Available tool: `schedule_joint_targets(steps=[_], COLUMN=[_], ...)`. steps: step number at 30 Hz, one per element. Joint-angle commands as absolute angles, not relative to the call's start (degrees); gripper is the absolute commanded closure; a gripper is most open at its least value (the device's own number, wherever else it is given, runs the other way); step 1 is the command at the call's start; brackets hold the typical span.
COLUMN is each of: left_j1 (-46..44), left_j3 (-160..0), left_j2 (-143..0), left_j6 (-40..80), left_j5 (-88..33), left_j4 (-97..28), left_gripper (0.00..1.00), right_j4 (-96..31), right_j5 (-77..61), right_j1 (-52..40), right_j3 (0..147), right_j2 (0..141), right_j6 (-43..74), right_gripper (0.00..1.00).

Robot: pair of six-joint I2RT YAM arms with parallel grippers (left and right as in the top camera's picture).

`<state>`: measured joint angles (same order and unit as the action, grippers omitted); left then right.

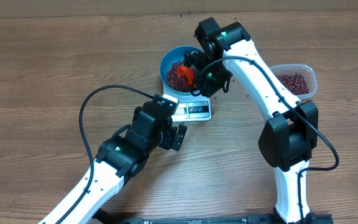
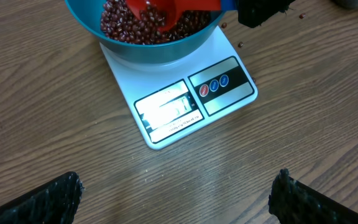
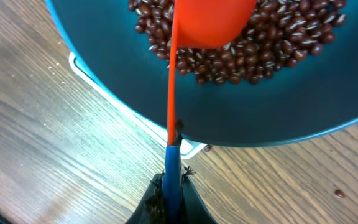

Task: Scoop item into bowl and weigh 150g on scale

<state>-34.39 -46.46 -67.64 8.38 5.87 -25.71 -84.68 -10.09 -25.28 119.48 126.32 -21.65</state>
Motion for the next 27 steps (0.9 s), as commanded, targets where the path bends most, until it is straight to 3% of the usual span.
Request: schedule_joint_targets(steps=[1, 17, 27], left_j1=[-34.04, -34.04, -34.04], left_j3=[-46.76, -46.76, -46.76], left_j2=[-67.85, -67.88, -67.88], left_j6=[7.7, 7.7, 7.68], left_j5=[6.55, 6.57, 6.55], left_j4=[-25.69, -25.69, -25.69], left_gripper=[0.0, 0.0, 0.0], right_j4=[-85.01, -90.26, -97.01], right_j5=[-12.69, -30.74, -43.18], right_j1=[-25.65, -18.04, -10.63], right_j3=[121.05, 121.27, 121.27], right_j2=[127.0, 126.98, 126.41], right_j6=[-23.07, -28.16, -38.87], right_gripper=[0.96, 0.96, 0.96])
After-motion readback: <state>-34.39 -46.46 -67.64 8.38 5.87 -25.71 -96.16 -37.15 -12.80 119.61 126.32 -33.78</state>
